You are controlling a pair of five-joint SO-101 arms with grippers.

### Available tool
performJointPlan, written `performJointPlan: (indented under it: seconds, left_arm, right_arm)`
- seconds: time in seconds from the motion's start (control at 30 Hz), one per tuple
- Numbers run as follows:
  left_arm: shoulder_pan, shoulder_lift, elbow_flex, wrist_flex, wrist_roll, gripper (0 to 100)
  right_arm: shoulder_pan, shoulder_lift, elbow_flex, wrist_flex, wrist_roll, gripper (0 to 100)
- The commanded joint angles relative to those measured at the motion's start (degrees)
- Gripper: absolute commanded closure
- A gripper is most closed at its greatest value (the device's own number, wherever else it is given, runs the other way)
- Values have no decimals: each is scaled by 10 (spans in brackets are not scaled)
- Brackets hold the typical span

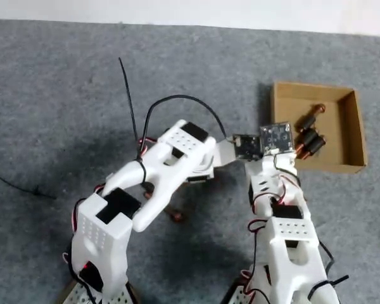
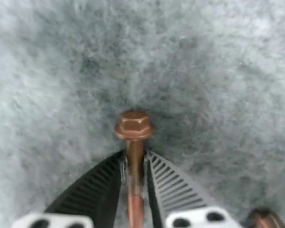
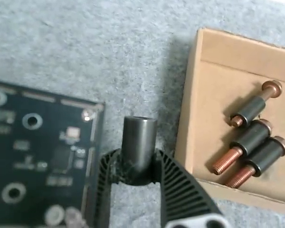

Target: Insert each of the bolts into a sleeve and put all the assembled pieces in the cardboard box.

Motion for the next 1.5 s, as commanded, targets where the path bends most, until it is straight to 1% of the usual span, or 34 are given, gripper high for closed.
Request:
performJointPlan:
  seconds: [0.0,0.2,0.37,0.53,0.67,0.77,1.0,1.07,1.17,1.23,1.3,1.37,1.47]
  left_arm:
    - [9,-3,-5,-1,55,995]
    - [-42,-8,-10,-54,137,996]
    - [-44,-65,37,-67,139,996]
    - [-47,-155,138,-143,143,996]
    - [-58,-238,218,-206,187,996]
    - [-81,-293,269,-258,224,996]
    - [-138,-393,351,-365,341,996]
    - [-147,-420,369,-386,361,996]
    - [-146,-467,404,-418,383,996]
    - [-146,-505,432,-440,416,996]
    - [-148,-546,459,-453,453,995]
    - [-147,-590,483,-455,475,995]
    - [-141,-655,523,-455,484,995]
  right_arm:
    - [3,-17,-11,-24,-3,993]
    - [6,-17,-11,-24,-3,993]
    - [6,-17,-11,-24,-4,993]
    - [6,-17,-11,-24,-4,993]
    - [6,-17,-11,-24,-4,993]
    - [6,-17,-11,-24,-4,993]
    - [1,-17,-11,-25,-4,993]
    - [-9,-17,-11,-27,-4,993]
    - [-32,-18,17,-75,-4,993]
    - [-48,-18,50,-138,-4,993]
    - [-55,-18,77,-178,-2,993]
    - [-54,-27,96,-188,-3,993]
    - [-57,-80,114,-189,-4,993]
